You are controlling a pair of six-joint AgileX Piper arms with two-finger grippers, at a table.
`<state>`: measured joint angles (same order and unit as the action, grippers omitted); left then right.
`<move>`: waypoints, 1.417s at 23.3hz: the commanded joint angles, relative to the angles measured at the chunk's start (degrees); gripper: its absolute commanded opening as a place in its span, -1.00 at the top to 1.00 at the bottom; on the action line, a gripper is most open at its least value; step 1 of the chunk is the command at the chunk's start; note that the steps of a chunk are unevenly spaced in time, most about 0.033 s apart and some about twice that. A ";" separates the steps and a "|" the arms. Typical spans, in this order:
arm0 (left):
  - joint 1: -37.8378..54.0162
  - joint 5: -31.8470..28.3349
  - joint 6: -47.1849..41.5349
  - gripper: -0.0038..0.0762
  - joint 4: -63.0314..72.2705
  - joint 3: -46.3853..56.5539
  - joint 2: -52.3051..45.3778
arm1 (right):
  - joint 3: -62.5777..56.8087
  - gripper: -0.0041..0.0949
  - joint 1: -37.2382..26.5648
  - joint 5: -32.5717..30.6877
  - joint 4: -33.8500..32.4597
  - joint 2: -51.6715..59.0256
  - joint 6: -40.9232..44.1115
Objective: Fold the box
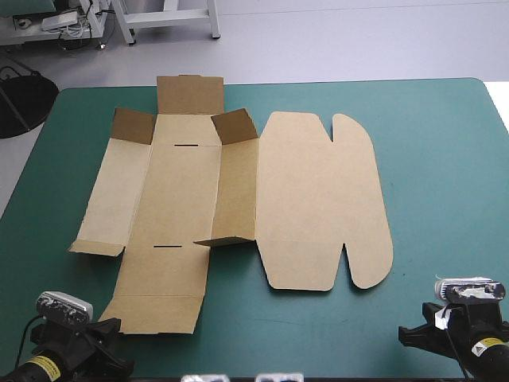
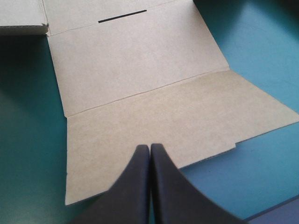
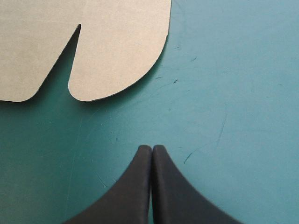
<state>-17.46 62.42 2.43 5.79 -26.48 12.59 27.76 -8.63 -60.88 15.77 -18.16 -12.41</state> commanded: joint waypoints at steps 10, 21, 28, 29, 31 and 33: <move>-0.20 -2.65 0.13 0.92 0.82 -1.45 0.81 | 1.44 0.95 -0.03 2.87 0.88 -0.76 -0.08; -0.20 2.33 0.13 0.92 0.82 -21.79 15.32 | 1.44 0.95 -0.03 2.87 0.88 -0.76 -0.08; -0.20 -0.80 0.00 0.92 0.82 -33.05 29.08 | 1.44 0.95 -0.03 2.87 0.88 -0.76 -0.08; -0.20 -0.98 0.00 0.92 0.71 -33.75 31.13 | 1.44 0.95 -0.03 2.87 0.88 -0.76 -0.08; -0.20 -2.15 0.00 0.92 0.36 -35.03 35.13 | 1.44 0.95 -0.03 2.87 0.88 -0.76 -0.08; -0.20 -4.73 0.49 0.92 0.34 -35.59 38.60 | 1.44 0.95 -0.03 2.87 0.88 -0.76 -0.08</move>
<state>-17.46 63.60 2.43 5.81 -59.49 46.54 27.76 -8.63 -60.88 15.77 -18.16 -12.41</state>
